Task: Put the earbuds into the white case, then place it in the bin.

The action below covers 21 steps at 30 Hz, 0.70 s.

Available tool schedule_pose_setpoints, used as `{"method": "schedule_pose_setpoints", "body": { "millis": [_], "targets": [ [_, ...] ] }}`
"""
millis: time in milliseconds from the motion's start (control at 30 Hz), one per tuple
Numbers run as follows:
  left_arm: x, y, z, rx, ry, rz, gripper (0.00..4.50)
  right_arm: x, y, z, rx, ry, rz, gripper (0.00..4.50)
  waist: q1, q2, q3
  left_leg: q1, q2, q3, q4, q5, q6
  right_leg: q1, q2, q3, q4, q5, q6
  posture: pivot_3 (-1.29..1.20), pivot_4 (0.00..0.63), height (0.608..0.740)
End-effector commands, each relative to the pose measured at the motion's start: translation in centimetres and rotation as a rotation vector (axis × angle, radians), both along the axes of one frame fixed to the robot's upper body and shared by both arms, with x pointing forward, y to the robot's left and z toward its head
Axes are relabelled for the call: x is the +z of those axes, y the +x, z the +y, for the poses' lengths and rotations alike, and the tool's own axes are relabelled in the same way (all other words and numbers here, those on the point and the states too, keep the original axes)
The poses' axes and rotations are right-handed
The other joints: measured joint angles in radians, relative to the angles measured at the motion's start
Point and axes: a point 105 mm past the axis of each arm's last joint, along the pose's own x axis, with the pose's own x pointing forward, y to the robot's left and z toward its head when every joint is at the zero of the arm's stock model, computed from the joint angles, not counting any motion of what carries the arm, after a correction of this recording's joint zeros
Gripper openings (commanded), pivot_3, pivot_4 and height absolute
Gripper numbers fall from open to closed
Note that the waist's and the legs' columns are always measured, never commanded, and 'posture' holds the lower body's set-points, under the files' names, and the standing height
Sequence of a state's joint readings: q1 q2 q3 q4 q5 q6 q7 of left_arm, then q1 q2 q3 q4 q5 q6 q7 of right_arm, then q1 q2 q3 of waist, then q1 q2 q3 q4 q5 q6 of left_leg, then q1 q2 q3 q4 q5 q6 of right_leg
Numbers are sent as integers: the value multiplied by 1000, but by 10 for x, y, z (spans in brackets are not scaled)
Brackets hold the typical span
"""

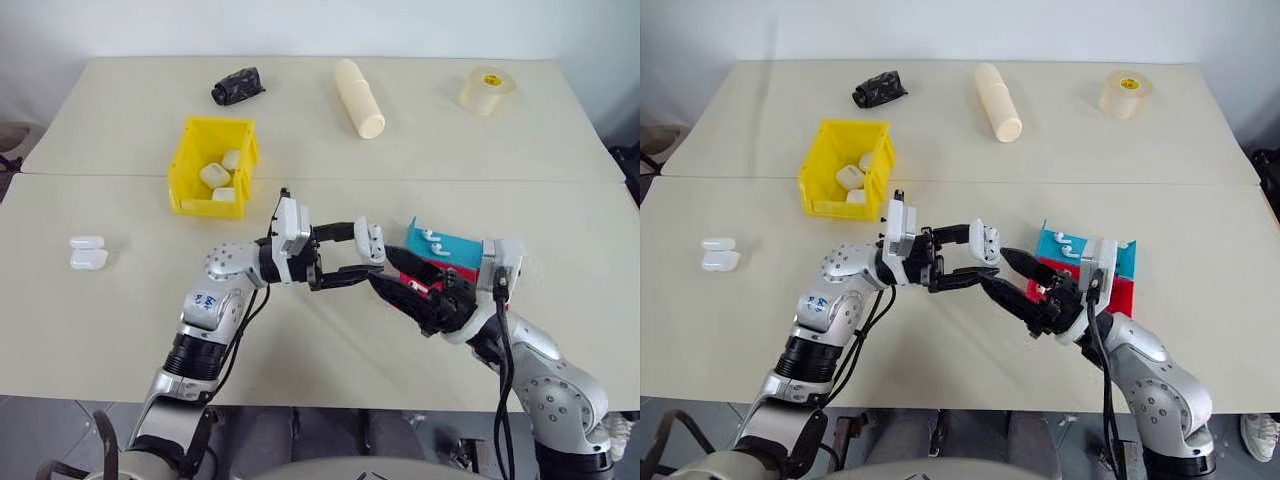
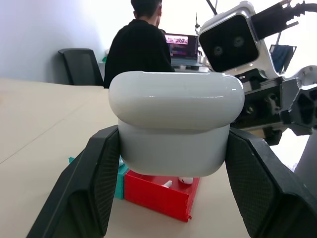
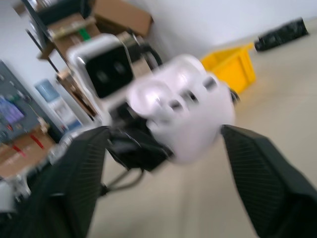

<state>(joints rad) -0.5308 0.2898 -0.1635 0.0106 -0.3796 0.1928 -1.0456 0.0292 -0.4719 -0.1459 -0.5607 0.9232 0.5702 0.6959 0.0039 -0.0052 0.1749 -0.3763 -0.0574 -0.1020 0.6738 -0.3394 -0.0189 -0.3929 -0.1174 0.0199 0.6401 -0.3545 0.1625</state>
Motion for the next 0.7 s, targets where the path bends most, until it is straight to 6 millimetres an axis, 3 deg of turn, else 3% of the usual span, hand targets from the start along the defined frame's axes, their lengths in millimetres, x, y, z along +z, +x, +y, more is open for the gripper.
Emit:
{"method": "schedule_pose_setpoints", "body": {
  "millis": [33,200,400,567,700],
  "targets": [
    [-8,9,12,63,246,-136,2920,12,-2,-16,-15,-111,-67,3759,-1,0,0,0,0,0,0,0,0,0,0,0,0,0,0,0,150,740],
    [-14,20,18,95,415,-178,2920,14,1,-13,32,-272,-86,2259,-1,0,0,1,1,0,-3,0,0,0,1,0,-2,0,0,0,150,740],
    [-23,12,2,29,485,-185,2920,16,12,22,98,-376,-131,132,-3,0,0,0,1,0,-3,0,0,0,1,0,-2,0,0,0,150,740],
    [-31,3,-3,-4,520,-152,2920,15,19,43,124,-412,-134,27,-4,0,0,0,1,0,-3,0,0,0,0,0,-2,0,0,0,150,740],
    [-27,1,-6,-9,499,-151,2920,4,19,46,153,-480,-106,27,0,0,0,0,2,0,-3,0,0,0,-1,0,-1,0,0,0,150,740]
  ]
}}
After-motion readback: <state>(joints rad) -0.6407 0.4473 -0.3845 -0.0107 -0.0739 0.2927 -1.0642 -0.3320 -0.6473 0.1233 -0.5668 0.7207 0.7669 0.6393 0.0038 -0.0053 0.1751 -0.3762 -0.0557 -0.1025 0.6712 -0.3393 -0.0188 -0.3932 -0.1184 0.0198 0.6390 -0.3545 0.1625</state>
